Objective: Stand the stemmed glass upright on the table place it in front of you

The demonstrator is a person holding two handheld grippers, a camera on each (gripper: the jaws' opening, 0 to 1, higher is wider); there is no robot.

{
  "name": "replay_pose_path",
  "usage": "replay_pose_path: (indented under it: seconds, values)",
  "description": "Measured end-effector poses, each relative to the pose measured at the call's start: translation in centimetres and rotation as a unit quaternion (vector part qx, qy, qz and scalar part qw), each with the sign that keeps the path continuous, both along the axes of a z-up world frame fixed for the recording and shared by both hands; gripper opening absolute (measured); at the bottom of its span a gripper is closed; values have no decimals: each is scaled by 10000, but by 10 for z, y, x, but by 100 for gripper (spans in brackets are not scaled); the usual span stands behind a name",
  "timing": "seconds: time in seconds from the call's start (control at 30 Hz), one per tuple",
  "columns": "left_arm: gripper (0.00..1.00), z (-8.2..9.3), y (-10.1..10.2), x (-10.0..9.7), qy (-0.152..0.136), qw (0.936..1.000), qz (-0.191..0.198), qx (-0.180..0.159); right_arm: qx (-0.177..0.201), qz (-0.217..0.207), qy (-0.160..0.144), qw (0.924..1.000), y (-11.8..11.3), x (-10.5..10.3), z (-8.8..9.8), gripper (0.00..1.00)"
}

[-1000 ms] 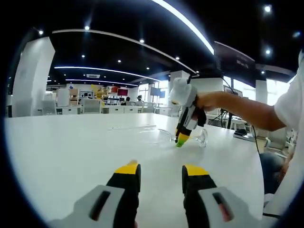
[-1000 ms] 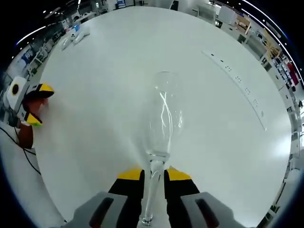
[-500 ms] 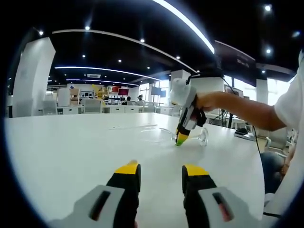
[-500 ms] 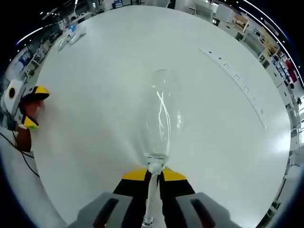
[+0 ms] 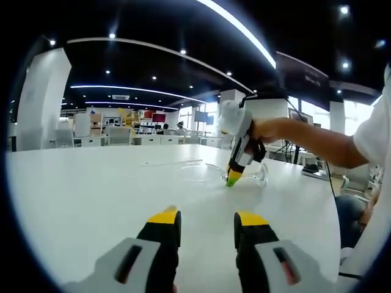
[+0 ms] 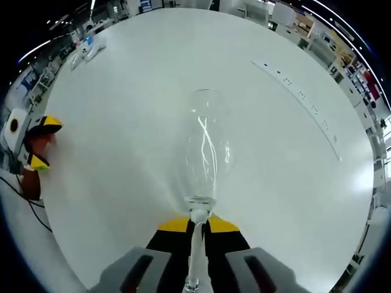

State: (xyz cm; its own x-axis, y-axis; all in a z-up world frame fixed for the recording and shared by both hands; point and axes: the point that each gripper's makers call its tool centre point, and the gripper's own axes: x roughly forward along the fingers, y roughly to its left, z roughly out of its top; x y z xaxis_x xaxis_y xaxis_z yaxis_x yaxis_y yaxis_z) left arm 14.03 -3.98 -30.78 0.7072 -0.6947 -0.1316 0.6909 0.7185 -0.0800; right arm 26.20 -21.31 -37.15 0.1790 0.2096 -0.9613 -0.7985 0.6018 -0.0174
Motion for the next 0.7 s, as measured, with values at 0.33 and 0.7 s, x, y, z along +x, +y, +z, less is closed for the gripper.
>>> replay_pose_path:
  seconds: [0.33, 0.7]
  values:
    - [35, 0, 1, 0, -9, 10000, 8, -12, -6, -72, 5, 10000, -2, -3, 0, 12]
    - [35, 0, 1, -1, -8, 10000, 12, -29, 106, -199, -69, 9997, -4, -5, 8, 11]
